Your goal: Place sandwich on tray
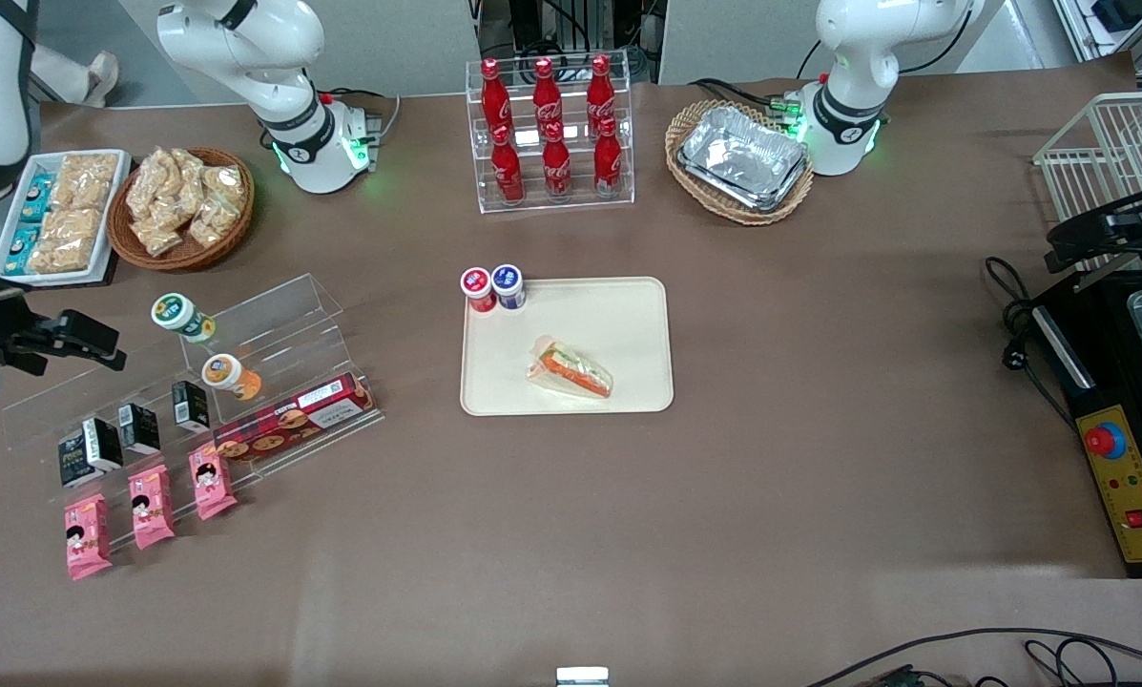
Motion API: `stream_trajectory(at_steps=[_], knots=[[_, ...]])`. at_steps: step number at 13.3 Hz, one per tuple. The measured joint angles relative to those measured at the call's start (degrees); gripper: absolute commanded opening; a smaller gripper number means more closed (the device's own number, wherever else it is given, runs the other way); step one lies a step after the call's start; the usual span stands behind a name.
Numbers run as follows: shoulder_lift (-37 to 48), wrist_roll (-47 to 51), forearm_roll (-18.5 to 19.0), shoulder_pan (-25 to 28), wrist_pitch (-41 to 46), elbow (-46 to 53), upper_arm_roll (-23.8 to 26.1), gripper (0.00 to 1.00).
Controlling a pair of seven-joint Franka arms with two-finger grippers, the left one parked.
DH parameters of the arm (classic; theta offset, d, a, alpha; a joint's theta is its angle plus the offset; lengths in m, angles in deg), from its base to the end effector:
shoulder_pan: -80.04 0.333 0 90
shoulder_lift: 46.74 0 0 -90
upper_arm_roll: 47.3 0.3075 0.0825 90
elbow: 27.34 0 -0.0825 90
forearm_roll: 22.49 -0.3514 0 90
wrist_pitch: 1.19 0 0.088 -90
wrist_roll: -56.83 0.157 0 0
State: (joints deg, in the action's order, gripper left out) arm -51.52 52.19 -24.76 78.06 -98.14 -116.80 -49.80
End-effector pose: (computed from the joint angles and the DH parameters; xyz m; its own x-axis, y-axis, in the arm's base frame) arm 0.5585 -0.0372 0.5363 0.9987 -0.0016 0.0500 0.0000 -0.9995 -0.0319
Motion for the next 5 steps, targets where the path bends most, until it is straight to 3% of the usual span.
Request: stream_trajectory(at_steps=[5], knots=[[1.2, 1.0, -0.6, 0.2, 3.1, 1.0, -0.1, 1.00]])
